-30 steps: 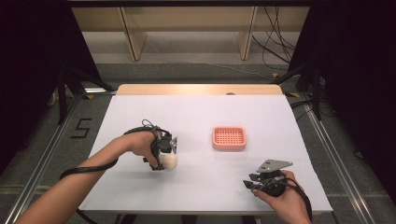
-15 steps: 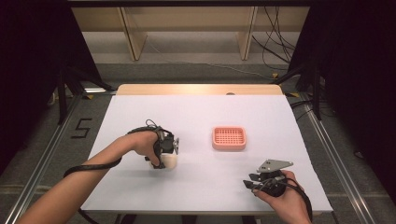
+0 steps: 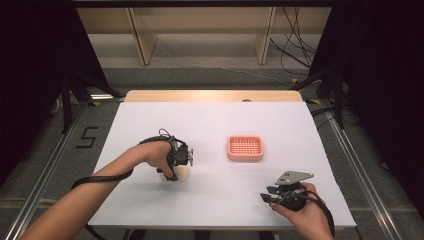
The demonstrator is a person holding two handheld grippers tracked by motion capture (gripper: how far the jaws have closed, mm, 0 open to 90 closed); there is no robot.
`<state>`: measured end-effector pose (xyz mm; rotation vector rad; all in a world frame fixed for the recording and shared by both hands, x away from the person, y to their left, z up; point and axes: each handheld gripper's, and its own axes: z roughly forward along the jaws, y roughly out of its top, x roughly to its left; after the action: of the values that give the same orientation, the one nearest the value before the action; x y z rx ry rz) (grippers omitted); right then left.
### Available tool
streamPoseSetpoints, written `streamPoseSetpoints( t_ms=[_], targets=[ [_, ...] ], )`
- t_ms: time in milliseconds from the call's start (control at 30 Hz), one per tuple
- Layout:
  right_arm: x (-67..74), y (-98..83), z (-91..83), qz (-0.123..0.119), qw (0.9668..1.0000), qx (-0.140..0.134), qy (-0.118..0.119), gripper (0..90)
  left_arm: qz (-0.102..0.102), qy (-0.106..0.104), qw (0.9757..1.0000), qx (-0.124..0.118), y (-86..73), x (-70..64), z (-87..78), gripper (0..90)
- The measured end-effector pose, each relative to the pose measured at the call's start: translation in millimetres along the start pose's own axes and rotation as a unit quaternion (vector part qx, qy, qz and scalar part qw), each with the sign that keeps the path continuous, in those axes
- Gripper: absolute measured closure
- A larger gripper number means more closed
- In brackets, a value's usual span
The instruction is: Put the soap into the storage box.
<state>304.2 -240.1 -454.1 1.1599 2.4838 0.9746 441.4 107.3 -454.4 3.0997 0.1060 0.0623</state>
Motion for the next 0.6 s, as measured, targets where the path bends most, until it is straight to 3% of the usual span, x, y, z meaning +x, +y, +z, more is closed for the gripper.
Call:
streamPoseSetpoints(
  t_ms=[200,433,600],
  targets=[
    [-0.7,0.3,-1.0,-0.002,1.0,0.007,0.002,63.5,-0.013,0.001,0.9999,0.003,1.0,-0.1,0.0,47.8],
    [-0.4,-0.2,-0.2,0.001,1.0,0.005,0.002,62.7,-0.018,-0.002,0.9998,0.003,1.6,-1.1,3.7,44.2],
    [-0.5,-0.4,0.2,0.002,1.0,0.004,0.002,62.4,-0.014,-0.001,0.9999,0.008,1.9,-0.6,3.9,47.5]
  ],
)
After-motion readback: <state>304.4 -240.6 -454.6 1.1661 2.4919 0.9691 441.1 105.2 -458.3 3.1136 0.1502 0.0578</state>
